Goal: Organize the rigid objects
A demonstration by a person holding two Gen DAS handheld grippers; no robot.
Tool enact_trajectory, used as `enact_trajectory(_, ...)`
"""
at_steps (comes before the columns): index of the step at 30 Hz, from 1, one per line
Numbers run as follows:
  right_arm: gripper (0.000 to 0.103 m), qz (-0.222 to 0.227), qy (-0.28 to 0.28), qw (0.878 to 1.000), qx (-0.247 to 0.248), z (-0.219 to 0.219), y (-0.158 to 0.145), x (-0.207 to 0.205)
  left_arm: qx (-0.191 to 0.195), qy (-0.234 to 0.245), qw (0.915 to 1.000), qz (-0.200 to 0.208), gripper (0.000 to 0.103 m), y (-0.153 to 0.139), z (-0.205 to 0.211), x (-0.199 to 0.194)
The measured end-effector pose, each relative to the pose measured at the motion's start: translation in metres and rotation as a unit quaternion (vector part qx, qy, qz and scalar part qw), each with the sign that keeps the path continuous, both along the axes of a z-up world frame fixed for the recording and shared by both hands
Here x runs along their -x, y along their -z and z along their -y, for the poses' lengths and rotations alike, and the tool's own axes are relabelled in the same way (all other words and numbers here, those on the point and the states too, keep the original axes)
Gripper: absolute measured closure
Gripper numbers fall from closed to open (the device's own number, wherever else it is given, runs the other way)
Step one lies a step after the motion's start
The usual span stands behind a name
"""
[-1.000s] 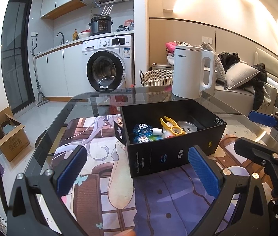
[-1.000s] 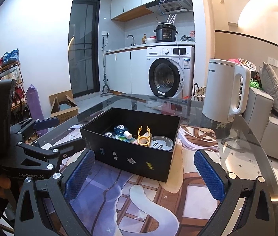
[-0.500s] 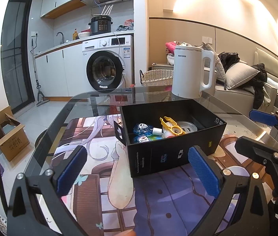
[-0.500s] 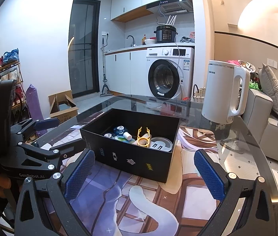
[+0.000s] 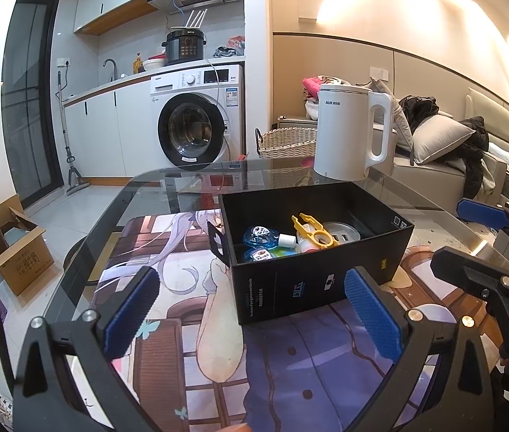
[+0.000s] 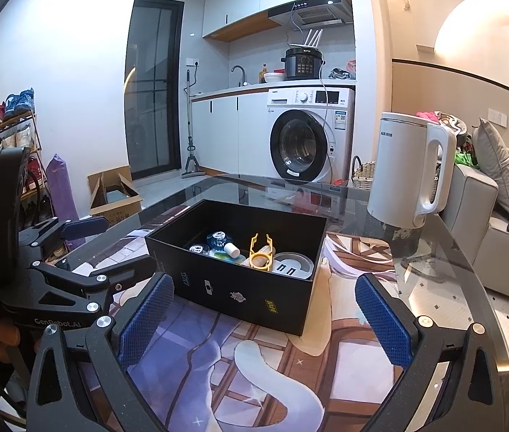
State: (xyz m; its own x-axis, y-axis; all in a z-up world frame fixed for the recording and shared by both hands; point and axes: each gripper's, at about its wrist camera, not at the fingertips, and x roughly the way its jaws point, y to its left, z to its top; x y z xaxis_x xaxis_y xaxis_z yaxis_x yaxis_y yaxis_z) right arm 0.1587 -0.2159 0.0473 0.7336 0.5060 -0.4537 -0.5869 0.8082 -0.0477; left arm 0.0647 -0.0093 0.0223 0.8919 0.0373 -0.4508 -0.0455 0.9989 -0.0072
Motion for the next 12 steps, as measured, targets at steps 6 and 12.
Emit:
enact_trajectory(6,0.0,0.0,0.0,1.0,0.0,0.0001,0.0001,-0.0001,0.002,0.001,1.0,-0.001,0.0,-0.0015,0.0011,0.0)
enact_trajectory(12,0.0,-0.002,0.0,1.0,0.0,0.0005,0.0002,-0.0005,0.006,0.006,1.0,0.002,0.0,-0.0026,0.0011,0.0005)
